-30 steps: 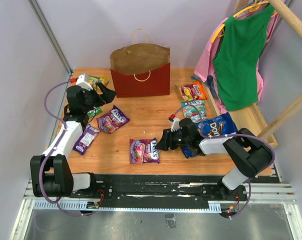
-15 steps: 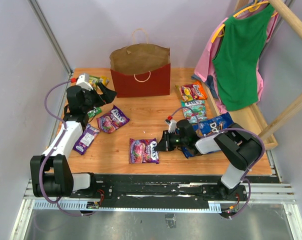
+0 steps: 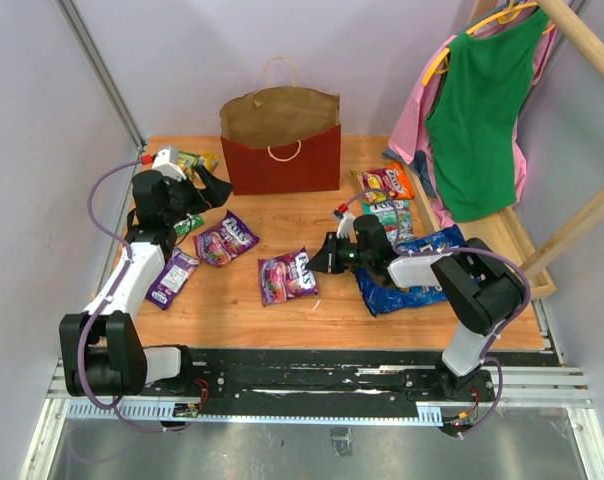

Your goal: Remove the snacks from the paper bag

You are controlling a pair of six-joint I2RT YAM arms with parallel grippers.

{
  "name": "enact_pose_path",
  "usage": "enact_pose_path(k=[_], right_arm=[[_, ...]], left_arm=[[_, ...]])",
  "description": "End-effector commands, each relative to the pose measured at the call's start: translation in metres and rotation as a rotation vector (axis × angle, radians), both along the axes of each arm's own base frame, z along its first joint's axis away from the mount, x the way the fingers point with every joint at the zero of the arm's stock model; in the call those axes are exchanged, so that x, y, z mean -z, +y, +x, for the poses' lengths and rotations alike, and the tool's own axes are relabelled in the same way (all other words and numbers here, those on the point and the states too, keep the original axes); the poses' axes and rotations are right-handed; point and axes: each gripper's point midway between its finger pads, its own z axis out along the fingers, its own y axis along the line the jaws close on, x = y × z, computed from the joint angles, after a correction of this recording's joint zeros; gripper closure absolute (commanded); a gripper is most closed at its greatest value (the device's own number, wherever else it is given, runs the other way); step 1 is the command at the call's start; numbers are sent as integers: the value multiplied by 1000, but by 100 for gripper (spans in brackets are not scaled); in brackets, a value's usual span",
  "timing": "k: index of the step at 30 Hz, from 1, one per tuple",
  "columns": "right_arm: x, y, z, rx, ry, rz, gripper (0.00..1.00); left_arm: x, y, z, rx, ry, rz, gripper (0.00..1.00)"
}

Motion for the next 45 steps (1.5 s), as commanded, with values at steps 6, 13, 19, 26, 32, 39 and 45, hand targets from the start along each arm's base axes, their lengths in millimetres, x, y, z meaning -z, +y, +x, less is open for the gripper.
enact_pose_path(k=[6,13,19,26,32,39,45], right_arm=[[5,-25,65,201,-4,3,99],[13,-38,90,305,37,17,99],[8,-39,104,337,24,-8,99],[2,-46,110,359,13,-17,85],[-10,-60,109,368,-18,-25,26],[-40,-102,124,471,-3,17,1],[-64,-139,118,608,-58,-46,1]], left_arm=[[-26,9,-13,-37,-62,45,0],[-34,10,-25,-47,-80,43,0],[-35,-2,-21,4,-94,3,0],[-35,-15,-13,13,-89,18,0],[-44,-14,-10,-20,-119,-10,0],[-43,-14,-12,-28,-129,-27,0],[-21,-16,-18,-17,-99,-36,0]])
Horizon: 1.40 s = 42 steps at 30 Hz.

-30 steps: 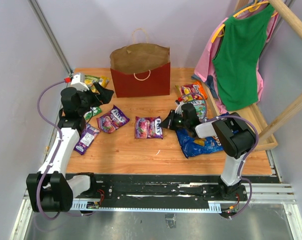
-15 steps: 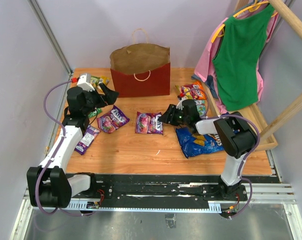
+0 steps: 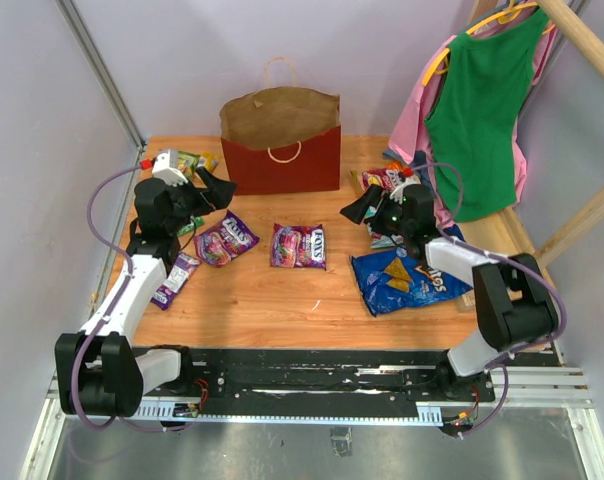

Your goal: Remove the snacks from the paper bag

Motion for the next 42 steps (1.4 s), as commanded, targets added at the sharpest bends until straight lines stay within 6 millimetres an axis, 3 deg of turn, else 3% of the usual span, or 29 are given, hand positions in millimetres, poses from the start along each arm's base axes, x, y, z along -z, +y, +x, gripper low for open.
enact_pose_path(k=[1,6,11,19,27,42], right_arm=[[-16,-28,-9,102,-16,-78,2],[-45,-54,-16,172,-28,-205,2],[-65,-52,-31,115,-125,-205,2],[-48,-72,-44,170,-102,-298,1],[-49,-78,-46,185,-146,-357,1],[-43,-72,-51,132,-133,-364,1]], left_arm=[[10,-2,-5,3,-3,-9,0],[26,-13,-14,27,1,-24,0],[28,-31,-31,68,-36,34,0],[48,-19,-34,12,-47,102,0],[27,-15,-39,4,-165,150,0],[24,-12,-42,-9,-172,146,0]])
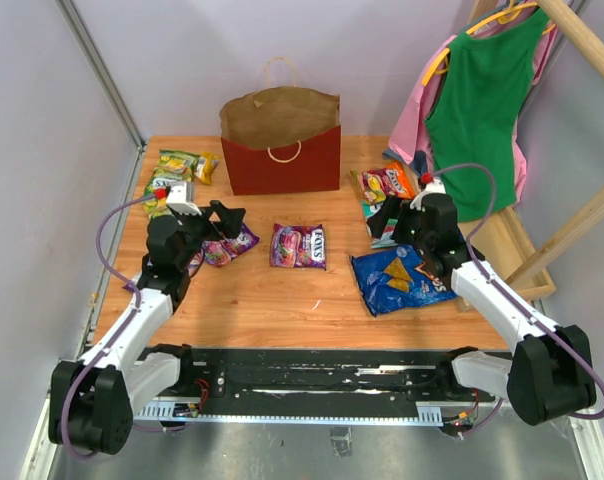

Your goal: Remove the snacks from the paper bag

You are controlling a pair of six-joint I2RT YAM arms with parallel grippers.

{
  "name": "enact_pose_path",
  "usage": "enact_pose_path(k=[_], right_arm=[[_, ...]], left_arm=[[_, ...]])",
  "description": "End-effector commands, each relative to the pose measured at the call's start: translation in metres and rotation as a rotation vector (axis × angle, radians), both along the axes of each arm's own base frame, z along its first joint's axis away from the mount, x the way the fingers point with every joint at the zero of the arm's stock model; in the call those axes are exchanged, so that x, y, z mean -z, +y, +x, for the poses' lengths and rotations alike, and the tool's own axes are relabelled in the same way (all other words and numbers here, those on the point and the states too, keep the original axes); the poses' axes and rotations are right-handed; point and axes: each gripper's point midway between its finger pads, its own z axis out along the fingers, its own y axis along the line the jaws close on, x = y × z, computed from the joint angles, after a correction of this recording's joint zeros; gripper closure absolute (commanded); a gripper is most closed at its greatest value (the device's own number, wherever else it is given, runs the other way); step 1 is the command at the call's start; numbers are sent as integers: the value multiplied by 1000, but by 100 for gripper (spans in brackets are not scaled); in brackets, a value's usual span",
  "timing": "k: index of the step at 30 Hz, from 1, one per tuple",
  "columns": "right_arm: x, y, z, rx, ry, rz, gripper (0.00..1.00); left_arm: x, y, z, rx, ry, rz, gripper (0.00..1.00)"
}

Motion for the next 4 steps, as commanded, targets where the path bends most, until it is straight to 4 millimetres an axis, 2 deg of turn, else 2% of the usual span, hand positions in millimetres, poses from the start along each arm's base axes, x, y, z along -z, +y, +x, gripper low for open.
enact_pose_path(k=[1,4], right_arm=[[-1,7,-4,-53,-13,-13,1],[3,12,-4,-71,5,1,1]], left_arm=[[-13,1,-2,-6,-43,3,0],[-11,-2,0,10,-33,-3,0]])
